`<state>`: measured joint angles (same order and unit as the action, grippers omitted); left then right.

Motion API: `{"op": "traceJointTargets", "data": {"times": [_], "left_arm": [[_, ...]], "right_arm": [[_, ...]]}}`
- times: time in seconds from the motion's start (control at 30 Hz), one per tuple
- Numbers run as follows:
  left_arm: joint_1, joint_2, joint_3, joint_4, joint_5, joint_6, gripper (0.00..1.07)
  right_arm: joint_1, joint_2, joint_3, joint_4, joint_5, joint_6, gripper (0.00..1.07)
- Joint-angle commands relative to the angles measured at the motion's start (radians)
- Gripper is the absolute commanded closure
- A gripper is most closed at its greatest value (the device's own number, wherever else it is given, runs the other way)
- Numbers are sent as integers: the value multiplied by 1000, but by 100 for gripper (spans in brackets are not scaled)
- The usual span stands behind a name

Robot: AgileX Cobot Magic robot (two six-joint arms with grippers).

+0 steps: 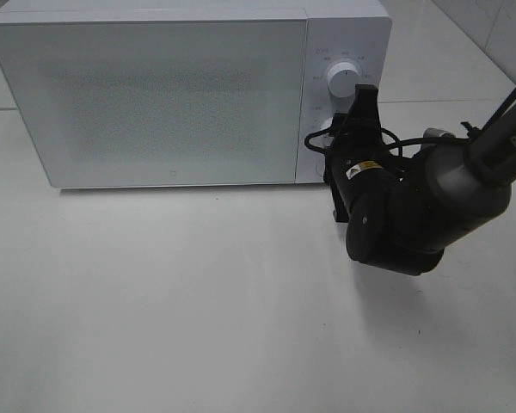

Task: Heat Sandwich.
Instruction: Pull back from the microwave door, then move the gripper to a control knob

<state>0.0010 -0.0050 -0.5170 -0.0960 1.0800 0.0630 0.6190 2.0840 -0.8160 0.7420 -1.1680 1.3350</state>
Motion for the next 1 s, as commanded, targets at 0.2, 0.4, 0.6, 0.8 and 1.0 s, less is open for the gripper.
{"op": "traceJointTargets", "data": {"times": [0.2, 0.4, 0.6, 0.8, 1.0], "left_arm": [[2, -23, 0, -9, -5, -2, 9], [2, -23, 0, -9, -5, -2, 9], [2, -23, 0, -9, -5, -2, 9], [2, -23, 0, -9, -5, -2, 9], [2, -22, 0, -9, -5, -2, 9]], "right_arm": [[1, -13, -28, -55, -96, -44, 90], [1, -13, -28, -54, -109, -64, 86], [1, -13, -27, -41, -150, -68, 75], [1, -20, -7, -18, -143, -85, 66], [4, -57, 40, -16, -132, -86, 51]]}}
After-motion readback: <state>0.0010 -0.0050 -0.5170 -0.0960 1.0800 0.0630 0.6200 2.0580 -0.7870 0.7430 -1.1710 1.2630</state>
